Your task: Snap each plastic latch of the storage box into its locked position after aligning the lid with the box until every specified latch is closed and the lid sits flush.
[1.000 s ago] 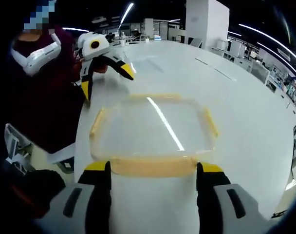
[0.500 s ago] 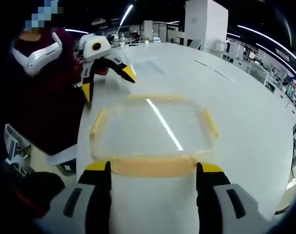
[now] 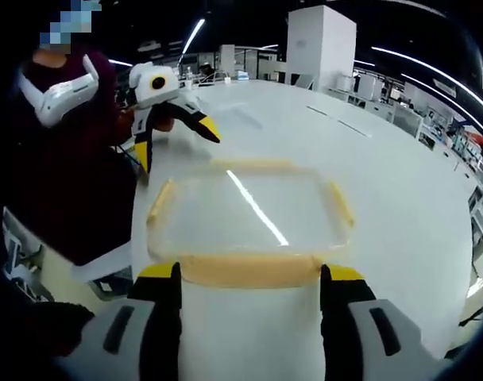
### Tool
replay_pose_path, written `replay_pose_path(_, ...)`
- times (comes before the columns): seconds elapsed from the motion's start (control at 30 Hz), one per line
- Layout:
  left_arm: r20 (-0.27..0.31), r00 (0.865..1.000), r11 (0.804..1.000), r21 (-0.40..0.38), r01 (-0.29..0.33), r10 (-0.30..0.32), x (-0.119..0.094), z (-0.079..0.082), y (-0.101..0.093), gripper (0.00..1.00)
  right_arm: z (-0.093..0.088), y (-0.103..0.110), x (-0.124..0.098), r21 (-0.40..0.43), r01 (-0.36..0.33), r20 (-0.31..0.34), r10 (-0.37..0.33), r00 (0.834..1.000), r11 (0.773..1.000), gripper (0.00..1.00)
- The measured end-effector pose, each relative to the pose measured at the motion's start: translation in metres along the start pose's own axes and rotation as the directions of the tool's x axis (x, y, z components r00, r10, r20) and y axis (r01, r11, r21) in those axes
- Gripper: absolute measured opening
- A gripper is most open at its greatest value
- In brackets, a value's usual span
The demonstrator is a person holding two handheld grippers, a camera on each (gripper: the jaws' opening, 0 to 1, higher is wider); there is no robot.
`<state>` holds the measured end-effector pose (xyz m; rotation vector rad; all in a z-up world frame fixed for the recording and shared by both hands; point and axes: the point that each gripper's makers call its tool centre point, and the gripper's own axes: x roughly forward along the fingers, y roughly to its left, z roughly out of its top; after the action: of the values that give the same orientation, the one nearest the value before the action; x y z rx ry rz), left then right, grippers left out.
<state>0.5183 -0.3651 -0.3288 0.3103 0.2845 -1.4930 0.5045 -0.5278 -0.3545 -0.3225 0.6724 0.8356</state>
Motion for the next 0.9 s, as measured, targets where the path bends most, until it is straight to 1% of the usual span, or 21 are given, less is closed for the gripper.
replay_pose_path(0.2, 0.002, 1.0, 1.0, 0.003, 0.005, -0.005, 0.0, 0.001, 0.0, 0.68, -0.004, 0.002, -0.004, 0.018, 0.036, 0.031, -0.036, 0.999, 0.999, 0.72)
replay_pose_path(0.3, 0.004, 1.0, 1.0, 0.002, 0.008, -0.008, 0.001, 0.001, -0.001, 0.68, -0.005, 0.006, -0.005, 0.031, 0.057, 0.048, -0.058, 0.997, 0.998, 0.72)
replay_pose_path(0.43, 0.005, 1.0, 1.0, 0.004, 0.009, -0.009, 0.001, 0.002, -0.001, 0.68, -0.007, 0.005, -0.008, 0.046, 0.081, 0.069, -0.084, 0.994, 0.996, 0.72)
replay_pose_path(0.53, 0.008, 1.0, 1.0, 0.001, 0.01, -0.01, 0.001, 0.002, -0.001, 0.68, -0.009, 0.007, -0.01, 0.056, 0.102, 0.087, -0.107, 0.99, 0.993, 0.72)
replay_pose_path(0.67, 0.01, 1.0, 1.0, 0.004, 0.013, -0.013, 0.001, 0.003, -0.002, 0.68, -0.011, 0.009, -0.013, 0.079, 0.14, 0.121, -0.149, 0.981, 0.987, 0.72)
replay_pose_path(0.9, 0.019, 1.0, 1.0, 0.005, 0.013, -0.013, -0.002, 0.003, -0.005, 0.68, -0.013, 0.014, -0.015, 0.107, 0.185, 0.141, -0.199, 0.97, 0.977, 0.72)
